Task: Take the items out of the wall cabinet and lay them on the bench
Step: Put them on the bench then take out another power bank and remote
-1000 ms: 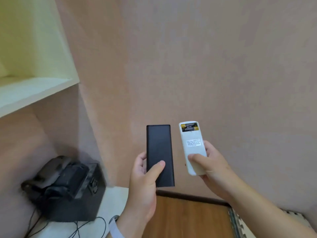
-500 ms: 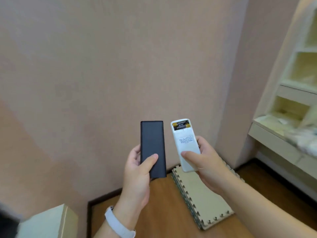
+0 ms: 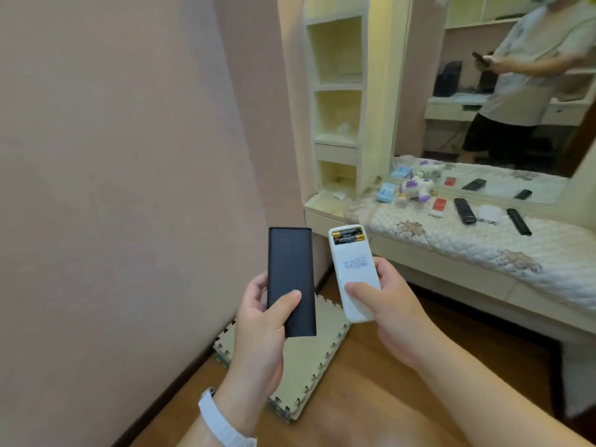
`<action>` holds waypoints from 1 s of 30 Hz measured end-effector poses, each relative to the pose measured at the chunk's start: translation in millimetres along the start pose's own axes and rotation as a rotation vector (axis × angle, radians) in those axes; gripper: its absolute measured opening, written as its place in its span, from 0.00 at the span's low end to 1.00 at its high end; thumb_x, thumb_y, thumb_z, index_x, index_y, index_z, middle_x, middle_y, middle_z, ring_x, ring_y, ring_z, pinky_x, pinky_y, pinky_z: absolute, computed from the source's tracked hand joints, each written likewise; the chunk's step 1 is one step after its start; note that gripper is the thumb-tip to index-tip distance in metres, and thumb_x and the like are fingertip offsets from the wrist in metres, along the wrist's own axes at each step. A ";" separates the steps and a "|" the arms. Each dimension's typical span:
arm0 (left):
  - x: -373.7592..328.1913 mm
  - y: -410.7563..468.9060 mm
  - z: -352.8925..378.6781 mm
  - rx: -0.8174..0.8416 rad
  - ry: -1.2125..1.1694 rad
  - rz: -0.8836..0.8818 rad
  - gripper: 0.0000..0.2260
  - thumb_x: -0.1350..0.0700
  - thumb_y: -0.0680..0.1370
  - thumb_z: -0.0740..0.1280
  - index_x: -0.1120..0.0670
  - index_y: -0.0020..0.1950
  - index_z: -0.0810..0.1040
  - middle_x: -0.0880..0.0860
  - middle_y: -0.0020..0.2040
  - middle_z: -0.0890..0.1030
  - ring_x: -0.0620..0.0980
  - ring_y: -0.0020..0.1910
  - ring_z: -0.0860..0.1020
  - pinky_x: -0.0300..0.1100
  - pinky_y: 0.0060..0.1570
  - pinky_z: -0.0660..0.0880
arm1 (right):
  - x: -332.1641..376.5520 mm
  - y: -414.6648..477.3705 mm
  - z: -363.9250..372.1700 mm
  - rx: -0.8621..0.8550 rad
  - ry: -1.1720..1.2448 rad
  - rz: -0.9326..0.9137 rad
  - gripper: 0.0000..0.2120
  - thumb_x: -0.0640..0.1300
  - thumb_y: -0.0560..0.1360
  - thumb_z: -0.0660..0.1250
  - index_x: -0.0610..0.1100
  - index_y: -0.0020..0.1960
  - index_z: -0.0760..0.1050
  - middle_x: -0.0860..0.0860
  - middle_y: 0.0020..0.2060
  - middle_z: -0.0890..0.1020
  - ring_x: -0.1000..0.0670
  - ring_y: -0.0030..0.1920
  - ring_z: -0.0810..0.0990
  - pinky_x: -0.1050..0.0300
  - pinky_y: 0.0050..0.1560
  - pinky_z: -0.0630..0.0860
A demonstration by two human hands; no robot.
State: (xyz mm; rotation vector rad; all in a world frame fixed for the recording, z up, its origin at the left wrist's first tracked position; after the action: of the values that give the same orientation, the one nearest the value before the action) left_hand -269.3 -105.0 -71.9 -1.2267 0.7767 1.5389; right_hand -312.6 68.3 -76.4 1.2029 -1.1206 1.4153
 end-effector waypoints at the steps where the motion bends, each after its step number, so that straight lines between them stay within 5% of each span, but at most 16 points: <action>1: 6.0 9.3 9.9 0.024 0.006 -0.016 0.16 0.66 0.76 0.69 0.51 0.60 0.75 0.53 0.52 0.85 0.52 0.48 0.83 0.47 0.43 0.79 | -2.2 3.8 -10.8 -0.038 0.009 0.005 0.18 0.46 0.67 0.70 0.52 0.57 0.73 0.51 0.51 0.83 0.48 0.52 0.82 0.50 0.49 0.79; 6: 34.0 67.4 53.9 0.141 0.002 -0.107 0.17 0.64 0.75 0.69 0.51 0.62 0.75 0.53 0.53 0.84 0.54 0.51 0.83 0.50 0.45 0.80 | -11.3 35.9 -52.2 -0.207 -0.005 0.042 0.17 0.44 0.69 0.70 0.52 0.56 0.74 0.49 0.51 0.82 0.46 0.51 0.82 0.50 0.49 0.79; 14: 50.6 193.1 115.5 0.311 -0.040 -0.207 0.16 0.64 0.76 0.69 0.51 0.61 0.75 0.52 0.50 0.85 0.48 0.43 0.84 0.42 0.35 0.79 | 1.7 132.6 -84.1 -0.444 -0.003 0.068 0.24 0.47 0.64 0.70 0.51 0.59 0.72 0.47 0.54 0.81 0.45 0.53 0.81 0.52 0.47 0.77; 25: 71.3 301.6 176.7 0.523 -0.028 -0.321 0.18 0.61 0.76 0.70 0.50 0.64 0.74 0.52 0.53 0.84 0.53 0.49 0.83 0.45 0.37 0.79 | 5.0 209.8 -112.0 -0.651 -0.012 0.078 0.25 0.46 0.64 0.70 0.51 0.61 0.72 0.48 0.54 0.82 0.45 0.53 0.81 0.54 0.43 0.75; 30: 92.2 316.9 213.4 0.584 0.025 -0.355 0.16 0.61 0.76 0.70 0.48 0.61 0.74 0.51 0.53 0.84 0.52 0.50 0.83 0.48 0.42 0.80 | 7.8 233.7 -144.2 -0.714 -0.019 0.065 0.16 0.38 0.74 0.69 0.50 0.58 0.72 0.49 0.52 0.82 0.47 0.52 0.81 0.53 0.44 0.77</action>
State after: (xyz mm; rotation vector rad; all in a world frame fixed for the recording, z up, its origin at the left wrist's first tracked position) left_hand -639.2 15.5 -127.6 -0.8842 0.8882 0.9169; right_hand -563.9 176.9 -99.5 0.6680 -1.5135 0.9116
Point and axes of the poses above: each hand's wrist, its own y-axis towards the middle knuckle, its own z-axis out of the palm, x = y × z, the point moved 1 cm from there along y, towards the middle knuckle
